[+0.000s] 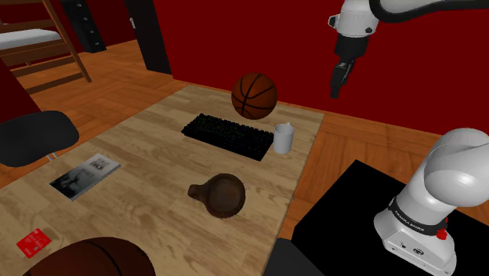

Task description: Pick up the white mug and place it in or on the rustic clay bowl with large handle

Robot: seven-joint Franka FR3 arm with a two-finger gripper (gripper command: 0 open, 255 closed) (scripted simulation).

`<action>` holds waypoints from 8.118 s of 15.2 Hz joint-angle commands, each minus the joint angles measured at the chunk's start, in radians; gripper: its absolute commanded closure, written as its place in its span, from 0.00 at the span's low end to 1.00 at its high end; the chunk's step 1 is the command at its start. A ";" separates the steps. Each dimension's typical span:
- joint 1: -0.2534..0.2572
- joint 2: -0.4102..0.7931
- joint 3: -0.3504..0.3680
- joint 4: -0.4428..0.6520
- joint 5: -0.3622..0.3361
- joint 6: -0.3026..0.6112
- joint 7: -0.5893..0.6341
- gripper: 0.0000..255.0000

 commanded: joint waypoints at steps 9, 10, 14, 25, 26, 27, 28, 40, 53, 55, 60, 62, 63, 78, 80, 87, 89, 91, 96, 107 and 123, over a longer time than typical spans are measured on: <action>0.043 0.267 0.012 0.002 -0.005 0.192 -0.091 0.00; 0.048 0.303 0.015 0.007 -0.006 0.213 -0.102 0.00; 0.066 0.449 0.028 0.037 -0.013 0.293 -0.142 0.00; 0.088 0.687 0.050 0.058 -0.040 0.454 -0.188 0.00; 0.087 0.692 0.050 0.050 -0.041 0.468 -0.187 0.00; 0.087 0.698 0.049 0.041 -0.043 0.482 -0.186 0.00; 0.086 0.701 0.049 0.037 -0.044 0.490 -0.185 0.00; 0.086 0.701 0.049 0.037 -0.044 0.490 -0.185 1.00; 0.087 0.643 0.048 0.089 -0.031 0.381 -0.201 1.00; 0.088 0.631 0.048 0.104 -0.029 0.354 -0.204 1.00; 0.088 0.604 0.047 0.145 -0.023 0.286 -0.212 1.00; 0.088 0.595 0.047 0.163 -0.022 0.259 -0.215 1.00; 0.088 0.591 0.047 0.173 -0.021 0.246 -0.217 1.00; 0.088 0.555 0.045 0.331 -0.014 0.052 -0.234 1.00; 0.109 0.568 0.074 0.351 -0.003 0.042 -0.187 1.00; 0.183 0.645 0.173 0.456 0.023 0.005 -0.019 1.00; 0.204 0.677 0.199 0.496 0.025 -0.007 0.029 1.00; 0.226 0.712 0.226 0.541 0.025 -0.019 0.079 1.00; 0.288 0.821 0.286 0.679 0.010 -0.058 0.203 1.00; 0.444 1.089 0.358 1.012 -0.068 -0.146 0.418 1.00; 0.428 1.088 0.352 0.795 -0.070 0.068 0.421 1.00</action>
